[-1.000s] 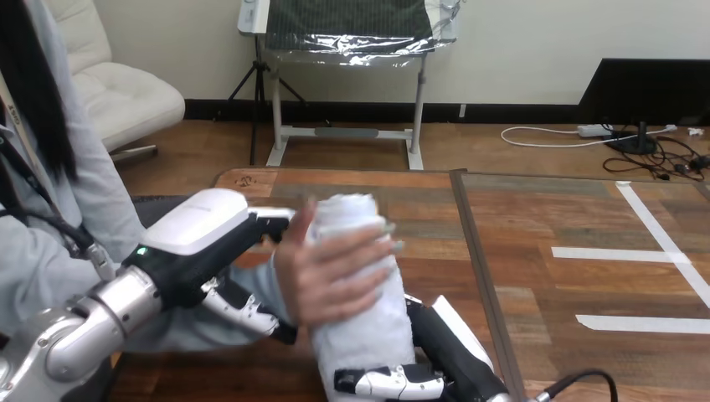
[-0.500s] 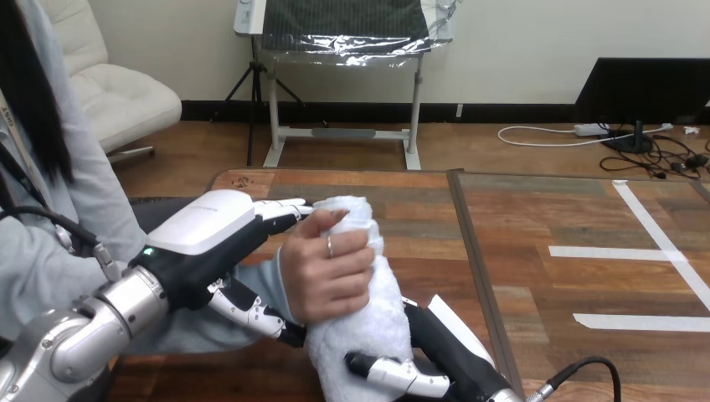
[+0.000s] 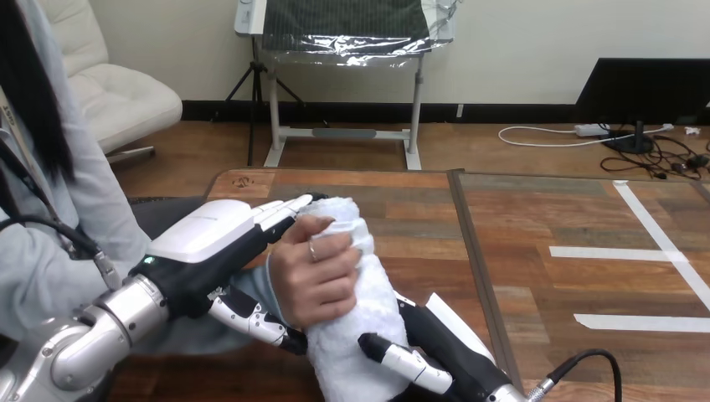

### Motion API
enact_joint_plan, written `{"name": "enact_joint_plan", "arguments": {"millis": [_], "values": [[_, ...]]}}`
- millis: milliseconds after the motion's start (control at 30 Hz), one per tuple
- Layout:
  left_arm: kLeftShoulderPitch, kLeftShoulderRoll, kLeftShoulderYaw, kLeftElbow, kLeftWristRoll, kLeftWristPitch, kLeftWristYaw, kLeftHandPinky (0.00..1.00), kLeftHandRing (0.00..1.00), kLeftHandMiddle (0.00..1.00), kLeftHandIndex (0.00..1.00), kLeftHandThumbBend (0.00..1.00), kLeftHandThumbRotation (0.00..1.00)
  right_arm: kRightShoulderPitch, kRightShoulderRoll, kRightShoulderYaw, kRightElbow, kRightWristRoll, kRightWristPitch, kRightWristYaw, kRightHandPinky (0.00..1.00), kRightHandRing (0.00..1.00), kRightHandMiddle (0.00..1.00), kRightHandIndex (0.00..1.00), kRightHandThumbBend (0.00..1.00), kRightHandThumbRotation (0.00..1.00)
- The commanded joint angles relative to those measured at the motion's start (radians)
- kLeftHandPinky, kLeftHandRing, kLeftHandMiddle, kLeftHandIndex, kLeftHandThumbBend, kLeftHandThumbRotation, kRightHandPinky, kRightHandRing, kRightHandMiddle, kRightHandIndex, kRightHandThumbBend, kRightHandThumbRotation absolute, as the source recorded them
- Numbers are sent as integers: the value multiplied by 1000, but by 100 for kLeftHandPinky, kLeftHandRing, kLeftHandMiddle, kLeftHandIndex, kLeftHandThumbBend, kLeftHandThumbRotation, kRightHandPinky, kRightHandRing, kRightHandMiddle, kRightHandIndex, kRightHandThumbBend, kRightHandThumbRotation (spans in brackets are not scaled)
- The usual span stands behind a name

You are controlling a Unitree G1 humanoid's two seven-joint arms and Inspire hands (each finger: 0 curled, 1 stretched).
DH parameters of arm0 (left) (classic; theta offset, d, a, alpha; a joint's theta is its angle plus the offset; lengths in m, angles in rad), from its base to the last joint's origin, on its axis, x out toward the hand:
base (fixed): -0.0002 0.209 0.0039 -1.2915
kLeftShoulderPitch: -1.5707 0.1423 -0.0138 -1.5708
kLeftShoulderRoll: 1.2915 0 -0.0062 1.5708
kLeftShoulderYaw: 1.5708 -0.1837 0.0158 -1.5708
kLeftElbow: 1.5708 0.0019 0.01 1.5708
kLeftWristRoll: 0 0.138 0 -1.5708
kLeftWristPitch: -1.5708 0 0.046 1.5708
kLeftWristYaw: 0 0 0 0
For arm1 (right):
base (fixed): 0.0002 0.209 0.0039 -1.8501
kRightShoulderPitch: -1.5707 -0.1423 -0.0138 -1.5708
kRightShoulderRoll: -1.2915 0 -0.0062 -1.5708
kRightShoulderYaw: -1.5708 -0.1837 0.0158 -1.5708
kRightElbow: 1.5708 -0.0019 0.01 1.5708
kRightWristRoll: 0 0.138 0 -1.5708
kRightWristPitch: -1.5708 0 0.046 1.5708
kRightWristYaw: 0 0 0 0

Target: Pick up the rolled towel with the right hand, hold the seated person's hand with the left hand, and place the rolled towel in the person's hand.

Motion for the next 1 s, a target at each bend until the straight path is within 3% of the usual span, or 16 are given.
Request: {"name": "enact_joint_plan", "arguments": {"millis": [0,967], "values": [[-6,-29,10,-42,-24,2,-5,91,96,98,100,100,43,-6,-12,27,-20,-17,25,11,100,100,100,100,100,98],[15,-47,13,-22,-5,-36,37,91,95,97,100,100,46,-7,-29,53,-45,-44,68,-7,100,100,100,100,100,100]]}}
